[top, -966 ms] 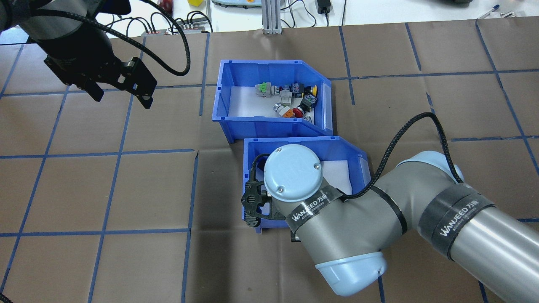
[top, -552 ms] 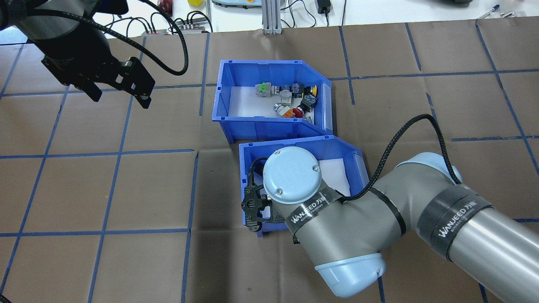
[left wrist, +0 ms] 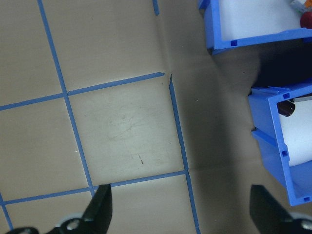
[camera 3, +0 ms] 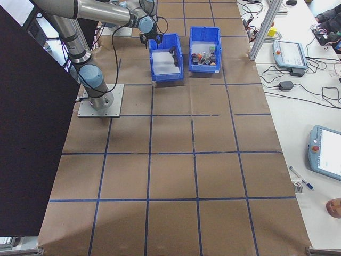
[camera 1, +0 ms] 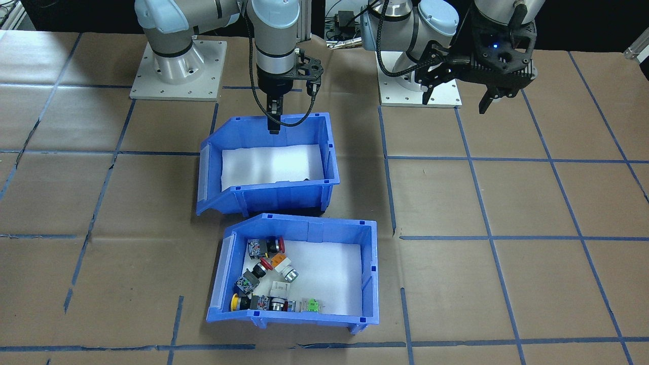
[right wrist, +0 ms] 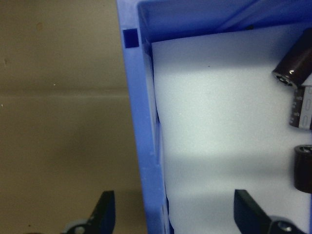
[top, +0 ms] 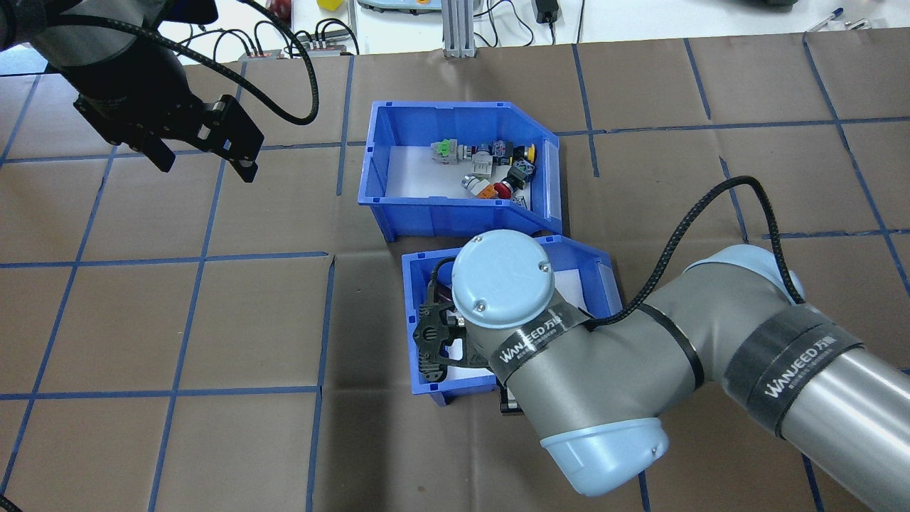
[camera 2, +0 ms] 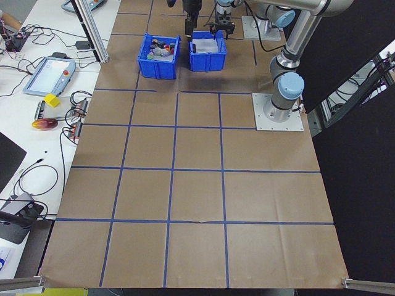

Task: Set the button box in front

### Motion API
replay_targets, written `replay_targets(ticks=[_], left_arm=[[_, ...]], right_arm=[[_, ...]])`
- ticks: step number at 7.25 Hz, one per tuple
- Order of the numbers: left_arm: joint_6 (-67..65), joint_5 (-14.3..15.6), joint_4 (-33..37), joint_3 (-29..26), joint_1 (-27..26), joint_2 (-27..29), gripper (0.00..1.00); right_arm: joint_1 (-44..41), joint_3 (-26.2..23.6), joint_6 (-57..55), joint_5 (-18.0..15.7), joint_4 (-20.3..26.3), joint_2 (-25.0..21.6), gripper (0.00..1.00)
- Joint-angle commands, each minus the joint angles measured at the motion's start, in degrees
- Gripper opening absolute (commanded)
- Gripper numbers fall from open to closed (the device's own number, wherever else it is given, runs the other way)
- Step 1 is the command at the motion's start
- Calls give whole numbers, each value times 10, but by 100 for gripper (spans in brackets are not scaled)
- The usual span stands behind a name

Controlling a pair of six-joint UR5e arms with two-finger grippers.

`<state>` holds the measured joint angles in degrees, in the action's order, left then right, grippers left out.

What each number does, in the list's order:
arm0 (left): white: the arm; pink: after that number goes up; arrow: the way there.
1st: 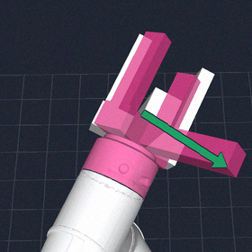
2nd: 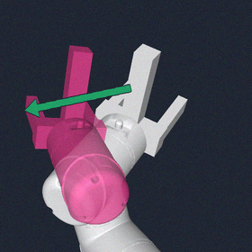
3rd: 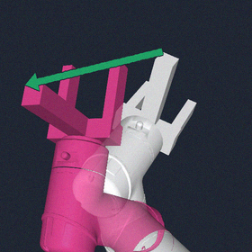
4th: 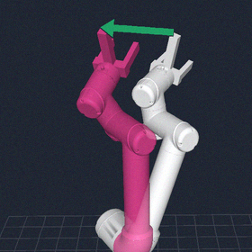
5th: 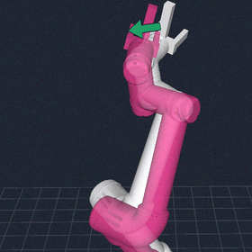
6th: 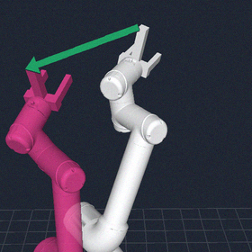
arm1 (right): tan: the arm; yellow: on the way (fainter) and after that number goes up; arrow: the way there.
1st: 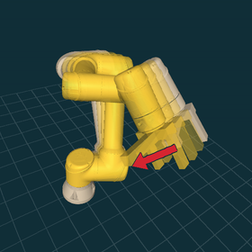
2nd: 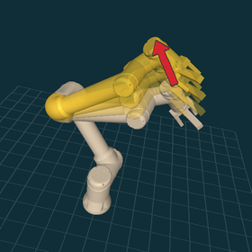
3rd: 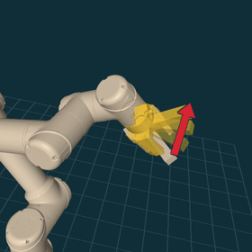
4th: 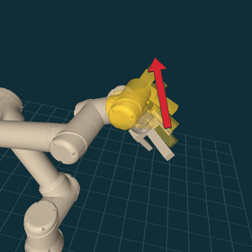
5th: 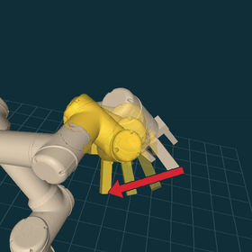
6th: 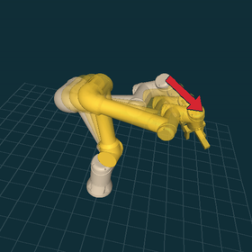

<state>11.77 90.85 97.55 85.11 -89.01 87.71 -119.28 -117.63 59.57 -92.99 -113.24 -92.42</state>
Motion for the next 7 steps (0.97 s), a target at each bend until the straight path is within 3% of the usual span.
replay_targets(ticks=[1,3,5,7], left_arm=[[2,0,-1,1,0,8,99],[-4,-1,-1,1,0,11,99],[-6,-1,-3,4,0,15,99],[-10,-1,-6,7,0,16,99]], right_arm=[[55,72,-6,2,93,-12,100],[128,107,-36,4,93,-13,100],[179,132,-195,18,85,-11,100],[236,175,-361,36,110,-6,100]])
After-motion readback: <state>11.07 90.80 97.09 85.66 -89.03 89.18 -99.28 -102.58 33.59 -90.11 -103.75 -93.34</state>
